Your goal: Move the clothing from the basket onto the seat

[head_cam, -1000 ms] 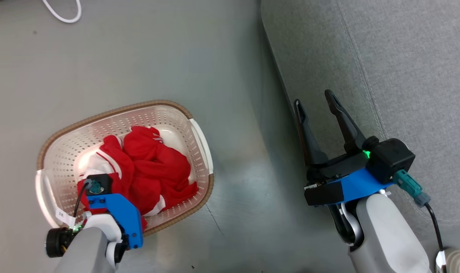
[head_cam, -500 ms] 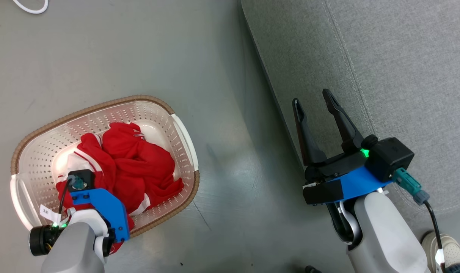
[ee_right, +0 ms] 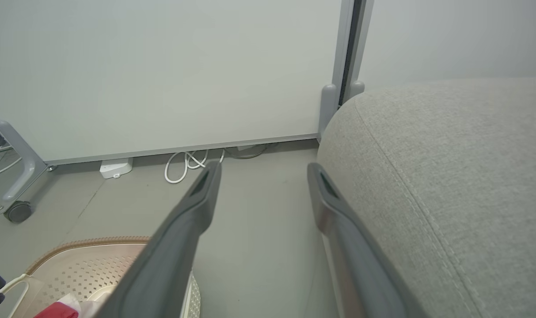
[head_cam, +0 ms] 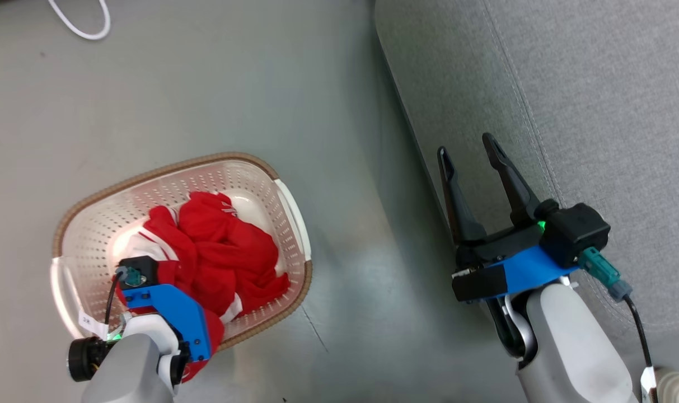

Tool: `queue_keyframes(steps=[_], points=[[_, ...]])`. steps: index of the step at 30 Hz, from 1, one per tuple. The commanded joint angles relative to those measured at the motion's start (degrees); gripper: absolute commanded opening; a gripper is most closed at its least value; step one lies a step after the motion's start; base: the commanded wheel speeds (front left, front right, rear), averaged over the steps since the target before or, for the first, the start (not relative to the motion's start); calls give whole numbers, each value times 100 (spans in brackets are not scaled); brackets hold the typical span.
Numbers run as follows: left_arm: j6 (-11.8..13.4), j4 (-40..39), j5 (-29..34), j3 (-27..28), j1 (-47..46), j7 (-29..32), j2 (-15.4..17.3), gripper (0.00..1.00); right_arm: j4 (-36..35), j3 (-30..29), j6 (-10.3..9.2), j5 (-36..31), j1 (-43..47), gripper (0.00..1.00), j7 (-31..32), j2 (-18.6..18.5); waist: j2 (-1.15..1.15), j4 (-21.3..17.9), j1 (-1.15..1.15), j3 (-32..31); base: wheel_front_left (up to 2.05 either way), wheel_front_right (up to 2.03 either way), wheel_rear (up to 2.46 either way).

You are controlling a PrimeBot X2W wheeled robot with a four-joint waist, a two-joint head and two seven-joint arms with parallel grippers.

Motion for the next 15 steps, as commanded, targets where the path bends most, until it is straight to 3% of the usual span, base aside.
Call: queue_keyframes(steps=[1,10,15], points=[[-78,27,-44,-20,-24,-79,-38,0,38,-36,-4,-72,111,100,-23,-16,0,205,0,-270,0,0,0],[-721,192,-361,-212,-11,-453,-258,0,82,-134,-4,-407,496,100,238,-17,0,862,0,-1486,0,0,0],[-1030,51,-564,-610,136,-743,-291,0,-44,-225,-4,-589,834,100,492,-16,0,1232,0,-2180,0,0,0]])
